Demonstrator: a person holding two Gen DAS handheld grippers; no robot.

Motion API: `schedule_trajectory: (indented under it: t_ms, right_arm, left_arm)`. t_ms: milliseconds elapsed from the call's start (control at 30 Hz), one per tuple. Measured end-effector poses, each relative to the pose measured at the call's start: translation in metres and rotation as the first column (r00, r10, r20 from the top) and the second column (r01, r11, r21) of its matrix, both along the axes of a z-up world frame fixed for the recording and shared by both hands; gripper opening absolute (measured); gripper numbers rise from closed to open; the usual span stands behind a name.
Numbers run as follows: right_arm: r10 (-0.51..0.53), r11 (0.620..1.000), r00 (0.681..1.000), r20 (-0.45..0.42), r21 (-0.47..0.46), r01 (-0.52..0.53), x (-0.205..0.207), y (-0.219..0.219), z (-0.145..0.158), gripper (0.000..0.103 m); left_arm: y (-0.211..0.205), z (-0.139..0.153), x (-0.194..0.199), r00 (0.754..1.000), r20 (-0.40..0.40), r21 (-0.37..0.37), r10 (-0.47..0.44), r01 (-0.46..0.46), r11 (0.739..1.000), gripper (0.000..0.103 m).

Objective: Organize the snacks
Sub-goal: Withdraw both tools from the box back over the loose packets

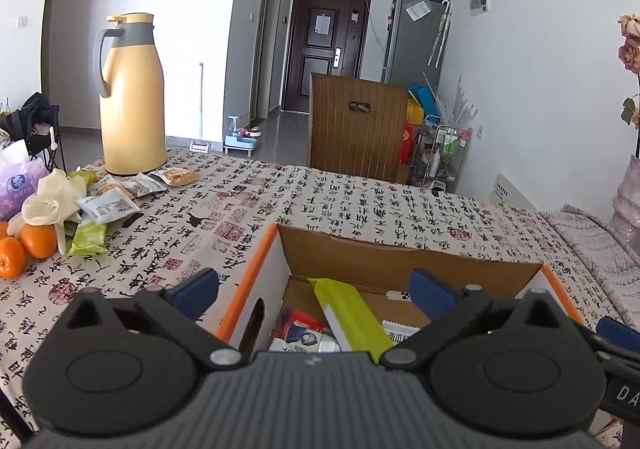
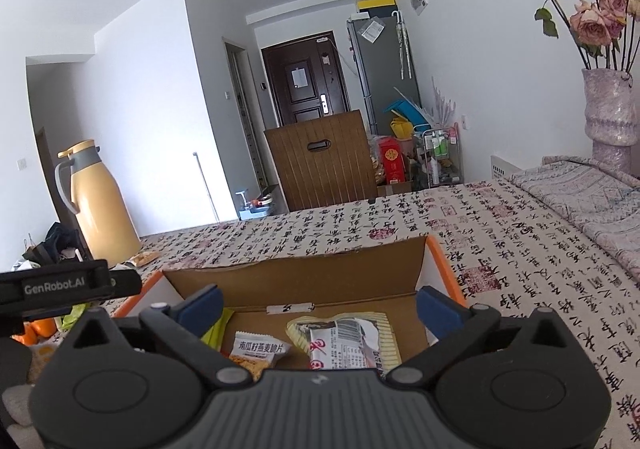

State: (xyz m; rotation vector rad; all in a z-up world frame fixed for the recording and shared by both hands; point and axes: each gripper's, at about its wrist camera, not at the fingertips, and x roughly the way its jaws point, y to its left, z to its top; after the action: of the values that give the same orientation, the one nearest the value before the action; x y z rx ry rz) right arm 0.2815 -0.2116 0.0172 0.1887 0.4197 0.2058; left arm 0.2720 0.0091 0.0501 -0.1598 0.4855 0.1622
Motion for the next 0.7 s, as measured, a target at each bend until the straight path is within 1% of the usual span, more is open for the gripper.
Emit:
schedule_trajectory:
  t_ms: [333,700]
  right_arm:
    - [-0.001,1.0,0.999,0.035,-0.011,0.002,-0.023,0.0,0.019,0.103]
    - [0.003,0.999,0.999,0.051,-0.034,-0.001,-0.065,-0.008,0.029,0.103]
  left_arm:
    - [0.003,0.017,-0.026,1.0,0.026,0.019,0.013,-0.013,1.0,0.103]
    - [0.002,0.021,-0.066,0.999,0.029,0.047,0.015,-0.016,0.999,0.103]
